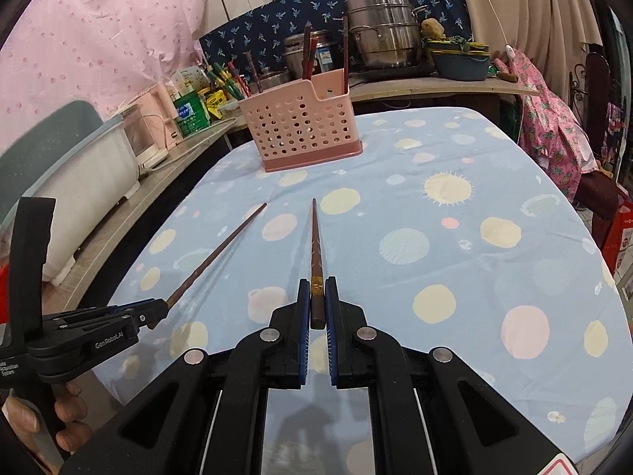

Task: Organize utensils
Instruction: 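Lift both dark brown chopsticks into the pink basket and open both tools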

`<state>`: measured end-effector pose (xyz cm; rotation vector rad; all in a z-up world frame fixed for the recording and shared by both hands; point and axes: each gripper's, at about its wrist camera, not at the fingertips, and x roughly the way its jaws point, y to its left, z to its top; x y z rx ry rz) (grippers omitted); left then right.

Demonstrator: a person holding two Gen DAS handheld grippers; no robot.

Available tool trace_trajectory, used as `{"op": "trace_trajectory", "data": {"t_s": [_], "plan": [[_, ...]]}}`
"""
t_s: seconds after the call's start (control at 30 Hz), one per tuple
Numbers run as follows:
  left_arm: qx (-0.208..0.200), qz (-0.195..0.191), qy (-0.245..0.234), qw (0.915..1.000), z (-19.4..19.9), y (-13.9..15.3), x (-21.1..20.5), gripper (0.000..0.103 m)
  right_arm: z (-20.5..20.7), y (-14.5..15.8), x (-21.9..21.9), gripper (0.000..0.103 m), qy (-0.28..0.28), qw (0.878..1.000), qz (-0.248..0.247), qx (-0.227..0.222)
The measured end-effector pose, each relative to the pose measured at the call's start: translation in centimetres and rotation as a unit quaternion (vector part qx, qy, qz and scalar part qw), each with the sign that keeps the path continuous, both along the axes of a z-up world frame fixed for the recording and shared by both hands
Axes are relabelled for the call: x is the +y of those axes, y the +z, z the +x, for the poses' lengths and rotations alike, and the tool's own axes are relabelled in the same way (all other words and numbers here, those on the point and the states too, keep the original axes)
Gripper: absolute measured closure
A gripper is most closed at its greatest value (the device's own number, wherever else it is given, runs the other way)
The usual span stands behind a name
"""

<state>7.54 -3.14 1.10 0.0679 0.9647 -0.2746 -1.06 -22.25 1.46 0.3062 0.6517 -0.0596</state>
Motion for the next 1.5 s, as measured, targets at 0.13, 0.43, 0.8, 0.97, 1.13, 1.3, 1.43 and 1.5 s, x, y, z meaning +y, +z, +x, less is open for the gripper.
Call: {"op": "trace_trajectory", "data": {"t_s": [0.13, 0.43, 0.8, 0.97, 1.13, 1.3, 1.43, 1.5], "plan": [[-0.022, -0.007, -0.003, 0.9997, 0.5, 2.1, -0.1, 0.097, 0.3, 1.8, -1.0, 0.096, -0.006, 1.0, 0.001, -0.023], [-0.01, -0.03, 0.0, 0.9995, 1.6, 1.8, 0.8, 0.075, 0.5, 4.8, -2.5, 0.096, -0.021, 0.998, 0.0, -0.063], [0.024, -0.03, 0.007, 0.9992, 1.7, -4.9, 2.4, 0.069, 0.2, 2.9, -1.6, 0.096, -0.016, 0.999, 0.012, -0.038], [0.026, -0.028, -0.004, 0.9993, 1.6, -4.9, 2.3, 0.089, 0.3, 2.8, -1.2, 0.096, -0.015, 0.999, 0.012, -0.034], [0.032, -0.034, -0.012, 0.9988, 1.3, -4.7, 2.3, 0.095, 0.4, 2.8, -1.1, 0.096, -0.015, 0.999, 0.01, -0.032], [0.017, -0.047, -0.013, 0.9987, 1.1, -2.5, 2.6, 0.096, 0.4, 3.3, -1.1, 0.096, -0.016, 0.999, 0.008, -0.038], [-0.007, -0.065, -0.015, 0.9978, 1.1, 0.5, 2.8, 0.096, 0.5, 4.6, -1.5, 0.096, -0.018, 0.999, 0.005, -0.051], [-0.023, -0.07, -0.015, 0.9972, 1.2, 2.3, 2.8, 0.096, 0.6, 5.3, -1.7, 0.096, -0.018, 0.998, 0.007, -0.057]]}}
